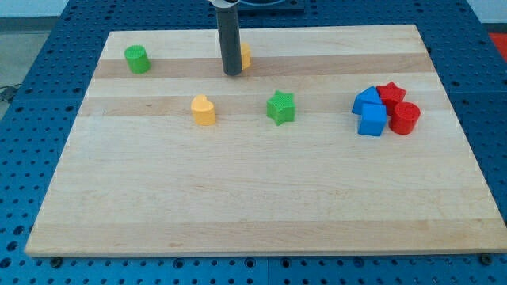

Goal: Place the yellow hexagon to the top center of the board

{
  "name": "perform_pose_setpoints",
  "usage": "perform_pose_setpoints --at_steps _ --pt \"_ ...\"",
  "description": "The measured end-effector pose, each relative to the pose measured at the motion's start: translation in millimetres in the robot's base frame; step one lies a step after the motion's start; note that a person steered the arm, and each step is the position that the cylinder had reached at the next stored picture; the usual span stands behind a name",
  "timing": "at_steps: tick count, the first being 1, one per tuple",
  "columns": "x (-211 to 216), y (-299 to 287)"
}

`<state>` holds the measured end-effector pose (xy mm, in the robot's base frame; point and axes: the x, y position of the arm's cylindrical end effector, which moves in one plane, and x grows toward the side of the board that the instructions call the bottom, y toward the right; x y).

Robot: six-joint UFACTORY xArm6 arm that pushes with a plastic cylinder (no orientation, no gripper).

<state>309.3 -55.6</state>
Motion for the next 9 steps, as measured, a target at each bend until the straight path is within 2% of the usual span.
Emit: perform_pose_setpoints --at_steps 2,3,4,5,6,9 --pt "9.8 -31.8" --pt "-26.3 -33.3" --pt "-26.6 -33.3" --pt "-26.1 -20.7" --pt "-25.9 22.2" --pt "-25.9 26.7"
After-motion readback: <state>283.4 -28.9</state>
